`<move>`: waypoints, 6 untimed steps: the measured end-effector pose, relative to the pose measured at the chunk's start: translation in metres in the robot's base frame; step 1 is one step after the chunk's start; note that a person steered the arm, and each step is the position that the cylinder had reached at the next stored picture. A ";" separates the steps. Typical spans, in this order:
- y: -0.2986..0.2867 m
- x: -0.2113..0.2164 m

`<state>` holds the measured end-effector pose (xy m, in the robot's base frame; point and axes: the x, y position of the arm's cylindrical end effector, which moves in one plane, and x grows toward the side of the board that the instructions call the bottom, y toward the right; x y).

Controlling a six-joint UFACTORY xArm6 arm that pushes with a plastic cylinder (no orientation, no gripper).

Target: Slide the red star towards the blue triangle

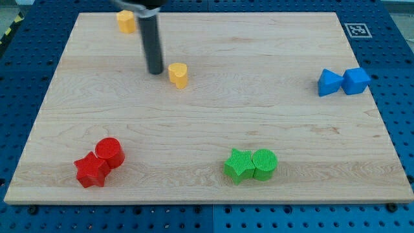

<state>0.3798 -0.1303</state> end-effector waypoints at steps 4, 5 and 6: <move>-0.094 0.239; -0.049 0.239; -0.029 0.238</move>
<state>0.6182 -0.1590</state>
